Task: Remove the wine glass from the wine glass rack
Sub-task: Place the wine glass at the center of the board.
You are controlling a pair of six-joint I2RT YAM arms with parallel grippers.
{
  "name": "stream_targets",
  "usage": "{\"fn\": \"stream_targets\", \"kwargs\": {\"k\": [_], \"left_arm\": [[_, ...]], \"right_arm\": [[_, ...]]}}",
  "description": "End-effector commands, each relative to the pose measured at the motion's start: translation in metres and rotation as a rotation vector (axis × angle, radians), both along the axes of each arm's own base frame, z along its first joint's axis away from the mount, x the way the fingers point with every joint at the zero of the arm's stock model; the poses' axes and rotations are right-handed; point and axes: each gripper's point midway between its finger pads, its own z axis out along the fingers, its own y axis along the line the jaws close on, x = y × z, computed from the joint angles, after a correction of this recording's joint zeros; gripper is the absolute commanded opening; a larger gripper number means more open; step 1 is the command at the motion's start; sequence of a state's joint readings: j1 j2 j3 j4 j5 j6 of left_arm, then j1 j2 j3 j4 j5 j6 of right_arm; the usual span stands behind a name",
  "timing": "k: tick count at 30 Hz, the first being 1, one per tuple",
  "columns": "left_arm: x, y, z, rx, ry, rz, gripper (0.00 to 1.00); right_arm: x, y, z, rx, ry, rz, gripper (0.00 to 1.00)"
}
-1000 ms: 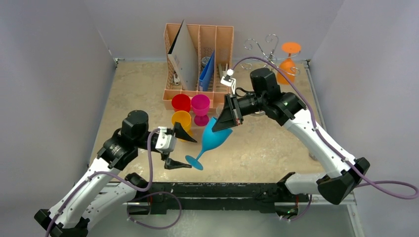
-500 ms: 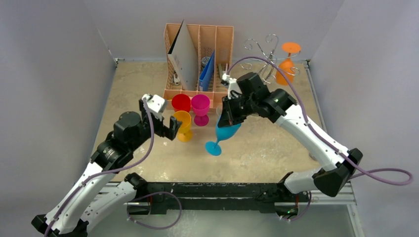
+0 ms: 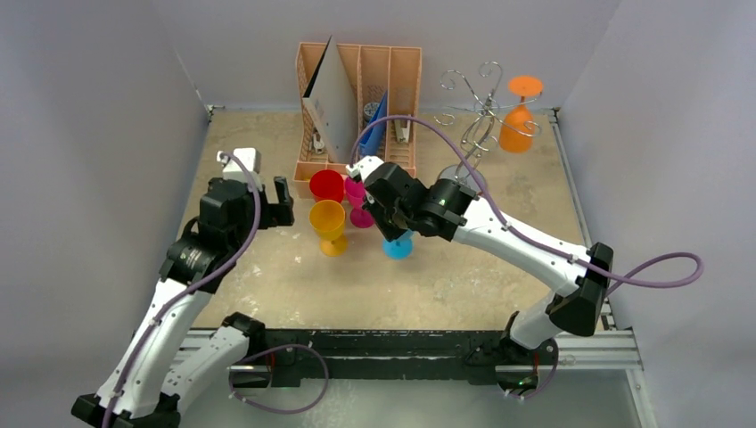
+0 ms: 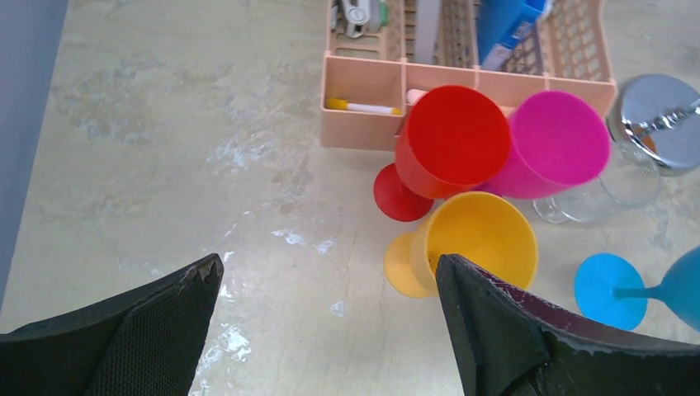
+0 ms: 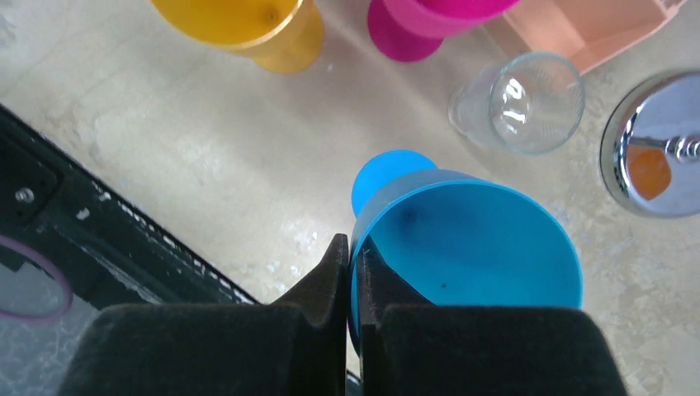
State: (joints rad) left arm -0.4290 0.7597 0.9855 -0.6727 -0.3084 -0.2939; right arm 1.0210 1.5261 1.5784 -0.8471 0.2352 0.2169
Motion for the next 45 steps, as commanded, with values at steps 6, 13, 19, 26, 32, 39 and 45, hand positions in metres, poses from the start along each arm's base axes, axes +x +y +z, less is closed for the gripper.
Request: {"fn": "stream_targets", "kwargs": {"k": [6, 13, 19, 26, 32, 39, 45], "left_arm": [[0.012, 0.021, -0.013, -0.111, 0.125, 0.073, 1.00], [0.013, 0.048, -0.031, -0.047, 0.130, 0.179, 0.99], [0.007, 0.058, -0.044, -0.059, 0.079, 0.241, 0.99], [0.005, 0.068, -0.044, -0.031, 0.057, 0.285, 0.99], [0.003, 0.066, -0.043, -0.040, 0.053, 0.274, 0.98], [0.001, 0.068, -0.041, -0.033, 0.041, 0.280, 0.98], [0.002, 0.065, -0.043, -0.042, 0.046, 0.264, 0.98]], "right_arm": [[0.029, 0.040, 0.020, 0.185, -0.138, -0.027, 0.00], [0.030, 0.063, -0.006, 0.172, -0.071, 0.010, 0.00], [0.038, 0.072, -0.027, 0.138, -0.064, 0.007, 0.00], [0.037, 0.078, -0.038, 0.120, -0.051, 0.059, 0.00], [0.037, 0.085, -0.053, 0.099, -0.007, 0.049, 0.00], [0.045, 0.080, -0.057, 0.038, -0.031, 0.036, 0.00], [0.050, 0.079, -0.051, 0.048, -0.074, 0.034, 0.04]]}}
